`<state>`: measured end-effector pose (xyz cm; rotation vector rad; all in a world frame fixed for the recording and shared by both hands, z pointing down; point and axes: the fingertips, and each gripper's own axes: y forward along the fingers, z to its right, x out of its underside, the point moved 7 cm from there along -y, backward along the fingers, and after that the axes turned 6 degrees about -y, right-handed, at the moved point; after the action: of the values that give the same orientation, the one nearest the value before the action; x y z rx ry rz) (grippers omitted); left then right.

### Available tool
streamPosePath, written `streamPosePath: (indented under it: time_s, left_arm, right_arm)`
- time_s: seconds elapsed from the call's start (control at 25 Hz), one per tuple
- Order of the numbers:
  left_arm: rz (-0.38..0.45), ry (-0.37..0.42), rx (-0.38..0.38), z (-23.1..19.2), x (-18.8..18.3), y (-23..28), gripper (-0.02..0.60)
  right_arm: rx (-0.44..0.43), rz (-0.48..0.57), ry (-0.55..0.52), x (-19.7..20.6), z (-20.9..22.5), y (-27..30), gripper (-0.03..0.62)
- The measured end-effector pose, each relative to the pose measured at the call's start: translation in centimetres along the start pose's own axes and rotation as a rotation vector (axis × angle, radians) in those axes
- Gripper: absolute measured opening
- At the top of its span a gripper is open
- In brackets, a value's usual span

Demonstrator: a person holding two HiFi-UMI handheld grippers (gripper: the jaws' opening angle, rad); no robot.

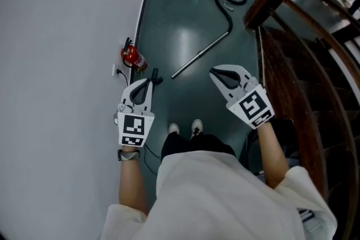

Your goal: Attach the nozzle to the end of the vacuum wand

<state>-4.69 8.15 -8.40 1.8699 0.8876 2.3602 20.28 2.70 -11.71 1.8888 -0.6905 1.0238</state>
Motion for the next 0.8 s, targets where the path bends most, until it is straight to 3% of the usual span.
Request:
streamPosePath:
  time_s: [0.4, 0.8]
  left_arm:
    - [-0.034, -0.033, -0.015, 0.2, 0.7, 4.6, -0.002]
    - [-0.066, -0.045, 0.005, -4.1, 6.4, 11.5, -0.002]
  right_arm:
    - [-0.073, 0.006, 0.018, 4.0, 3.3, 2.7, 0.031]
    - [-0.095, -0.029, -0.023, 8.4, 4.3, 10.2, 0.031]
